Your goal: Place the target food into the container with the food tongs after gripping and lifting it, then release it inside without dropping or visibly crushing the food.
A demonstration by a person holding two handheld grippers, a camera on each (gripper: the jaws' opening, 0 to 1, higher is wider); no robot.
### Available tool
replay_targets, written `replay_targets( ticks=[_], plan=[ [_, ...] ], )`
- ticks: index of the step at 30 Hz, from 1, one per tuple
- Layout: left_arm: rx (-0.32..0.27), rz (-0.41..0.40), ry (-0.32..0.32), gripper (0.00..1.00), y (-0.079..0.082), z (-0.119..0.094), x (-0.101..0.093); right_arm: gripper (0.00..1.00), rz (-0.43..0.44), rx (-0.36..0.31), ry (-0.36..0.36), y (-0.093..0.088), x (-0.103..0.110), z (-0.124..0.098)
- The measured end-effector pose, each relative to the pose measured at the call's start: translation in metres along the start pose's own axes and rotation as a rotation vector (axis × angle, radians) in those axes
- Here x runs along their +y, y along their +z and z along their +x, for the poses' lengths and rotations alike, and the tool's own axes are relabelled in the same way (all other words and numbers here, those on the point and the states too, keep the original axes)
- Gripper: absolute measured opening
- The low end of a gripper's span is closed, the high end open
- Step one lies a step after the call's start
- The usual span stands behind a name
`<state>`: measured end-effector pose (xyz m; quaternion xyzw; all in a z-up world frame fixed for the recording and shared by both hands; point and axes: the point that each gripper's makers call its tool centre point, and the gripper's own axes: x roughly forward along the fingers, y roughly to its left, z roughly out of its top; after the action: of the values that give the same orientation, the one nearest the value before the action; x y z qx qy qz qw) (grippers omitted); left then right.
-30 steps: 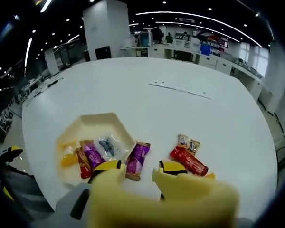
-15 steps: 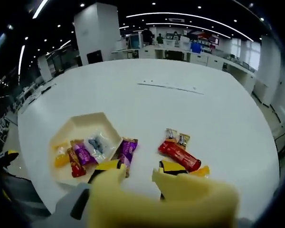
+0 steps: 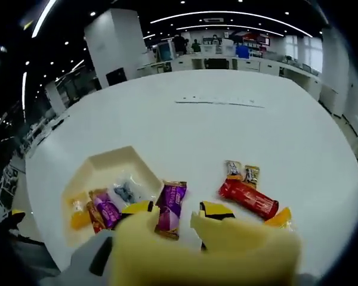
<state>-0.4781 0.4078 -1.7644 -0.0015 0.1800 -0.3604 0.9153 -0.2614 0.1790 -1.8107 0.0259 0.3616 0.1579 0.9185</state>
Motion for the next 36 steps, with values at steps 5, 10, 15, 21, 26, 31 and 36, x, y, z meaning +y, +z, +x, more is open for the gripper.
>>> replay_targets(
  ticks=[5, 10, 15, 21, 26, 31, 36],
  plan=[
    [-0.001, -0.003, 0.002, 0.95, 0.000, 0.000, 0.001, 0.30, 0.010, 0.013, 0.005, -0.001, 0.003, 0.008],
    [0.000, -0.002, 0.003, 0.95, 0.001, 0.000, 0.000, 0.30, 0.011, 0.031, -0.009, -0.007, 0.000, 0.013],
    [0.002, -0.004, 0.006, 0.95, 0.000, 0.000, 0.001, 0.29, 0.003, 0.019, -0.012, -0.004, -0.001, 0.013],
    [0.005, -0.005, 0.006, 0.94, 0.000, 0.000, 0.001, 0.29, 0.012, 0.025, -0.019, -0.007, -0.006, 0.012],
    [0.008, -0.005, 0.006, 0.94, 0.000, 0.000, 0.001, 0.28, -0.035, 0.035, -0.032, -0.010, -0.009, 0.010],
    [0.005, -0.003, 0.006, 0.94, 0.000, 0.000, 0.001, 0.29, -0.077, 0.047, -0.045, -0.016, -0.016, 0.001],
    [0.006, -0.004, 0.001, 0.94, -0.001, 0.000, 0.000, 0.29, -0.079, 0.036, -0.076, -0.019, -0.031, -0.008]
  ],
)
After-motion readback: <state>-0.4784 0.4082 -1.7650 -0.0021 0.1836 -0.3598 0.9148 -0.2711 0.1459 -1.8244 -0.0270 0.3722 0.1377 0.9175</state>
